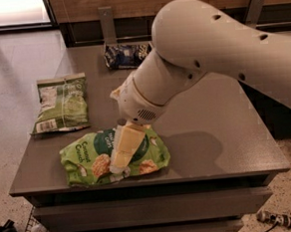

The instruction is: Move green rice chip bag near blue chip bag

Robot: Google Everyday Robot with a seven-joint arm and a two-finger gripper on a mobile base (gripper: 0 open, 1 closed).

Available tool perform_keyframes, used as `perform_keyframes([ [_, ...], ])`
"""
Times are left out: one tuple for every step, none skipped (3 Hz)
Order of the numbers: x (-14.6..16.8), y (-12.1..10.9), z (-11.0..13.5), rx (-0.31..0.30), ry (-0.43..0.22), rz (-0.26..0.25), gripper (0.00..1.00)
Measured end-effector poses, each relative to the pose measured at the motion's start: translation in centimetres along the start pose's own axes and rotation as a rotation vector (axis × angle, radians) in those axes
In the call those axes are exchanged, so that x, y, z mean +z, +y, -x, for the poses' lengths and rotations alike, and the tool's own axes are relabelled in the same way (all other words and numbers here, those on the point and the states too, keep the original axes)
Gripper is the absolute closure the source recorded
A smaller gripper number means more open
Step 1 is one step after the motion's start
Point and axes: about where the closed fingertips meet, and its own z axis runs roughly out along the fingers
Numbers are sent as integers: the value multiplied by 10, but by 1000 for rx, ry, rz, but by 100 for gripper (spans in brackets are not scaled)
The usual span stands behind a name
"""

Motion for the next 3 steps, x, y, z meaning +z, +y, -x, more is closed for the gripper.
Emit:
perform_keyframes([
  [43,15,7,1,-32,57,1],
  [64,39,7,25,-11,112,23],
  [67,43,7,31,-6,122,46],
])
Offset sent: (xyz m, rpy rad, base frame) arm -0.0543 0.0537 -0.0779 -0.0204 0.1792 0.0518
